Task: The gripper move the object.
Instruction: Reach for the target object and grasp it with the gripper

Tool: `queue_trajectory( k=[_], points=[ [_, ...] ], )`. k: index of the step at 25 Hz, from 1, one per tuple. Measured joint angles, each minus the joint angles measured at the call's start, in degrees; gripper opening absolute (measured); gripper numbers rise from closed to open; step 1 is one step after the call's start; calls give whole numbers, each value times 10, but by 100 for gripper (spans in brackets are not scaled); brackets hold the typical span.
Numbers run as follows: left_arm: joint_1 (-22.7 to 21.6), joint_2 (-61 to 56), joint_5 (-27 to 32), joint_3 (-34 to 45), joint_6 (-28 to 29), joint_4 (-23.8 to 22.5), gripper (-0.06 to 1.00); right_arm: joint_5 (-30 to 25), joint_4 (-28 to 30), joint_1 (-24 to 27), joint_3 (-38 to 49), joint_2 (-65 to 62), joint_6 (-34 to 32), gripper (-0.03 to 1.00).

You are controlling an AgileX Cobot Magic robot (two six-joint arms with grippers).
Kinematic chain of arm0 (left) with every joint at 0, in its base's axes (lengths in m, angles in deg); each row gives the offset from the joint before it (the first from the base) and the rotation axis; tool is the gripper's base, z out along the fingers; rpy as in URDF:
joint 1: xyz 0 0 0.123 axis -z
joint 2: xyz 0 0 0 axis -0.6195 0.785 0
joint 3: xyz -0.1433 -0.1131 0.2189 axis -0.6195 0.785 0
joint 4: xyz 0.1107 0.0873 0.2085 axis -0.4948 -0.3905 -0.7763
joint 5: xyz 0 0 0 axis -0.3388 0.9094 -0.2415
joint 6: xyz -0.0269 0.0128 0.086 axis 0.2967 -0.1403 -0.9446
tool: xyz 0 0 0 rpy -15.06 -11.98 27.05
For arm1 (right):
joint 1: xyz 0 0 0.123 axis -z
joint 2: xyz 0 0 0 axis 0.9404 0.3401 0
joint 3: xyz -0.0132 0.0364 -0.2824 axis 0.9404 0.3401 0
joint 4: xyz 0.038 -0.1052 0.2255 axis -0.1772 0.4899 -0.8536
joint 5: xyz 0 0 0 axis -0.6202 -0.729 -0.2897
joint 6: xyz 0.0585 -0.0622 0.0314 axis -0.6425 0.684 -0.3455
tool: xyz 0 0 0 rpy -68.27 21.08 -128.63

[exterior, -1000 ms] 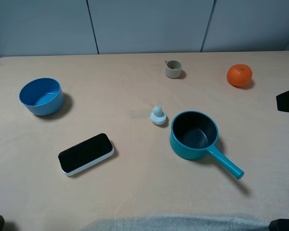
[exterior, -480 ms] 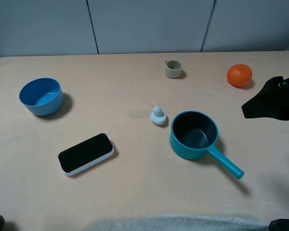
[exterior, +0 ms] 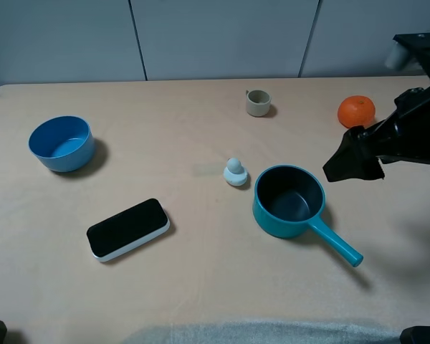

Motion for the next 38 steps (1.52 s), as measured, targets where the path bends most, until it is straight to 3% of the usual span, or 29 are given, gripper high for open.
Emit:
queue_trajectory(
  k=[24,38],
  points=[
    [0,0,0,0,0,0,99,156,0,-1,0,217,30,69],
    [0,0,0,0,0,0,99,191,0,-1,-1,292,34,69]
  ],
)
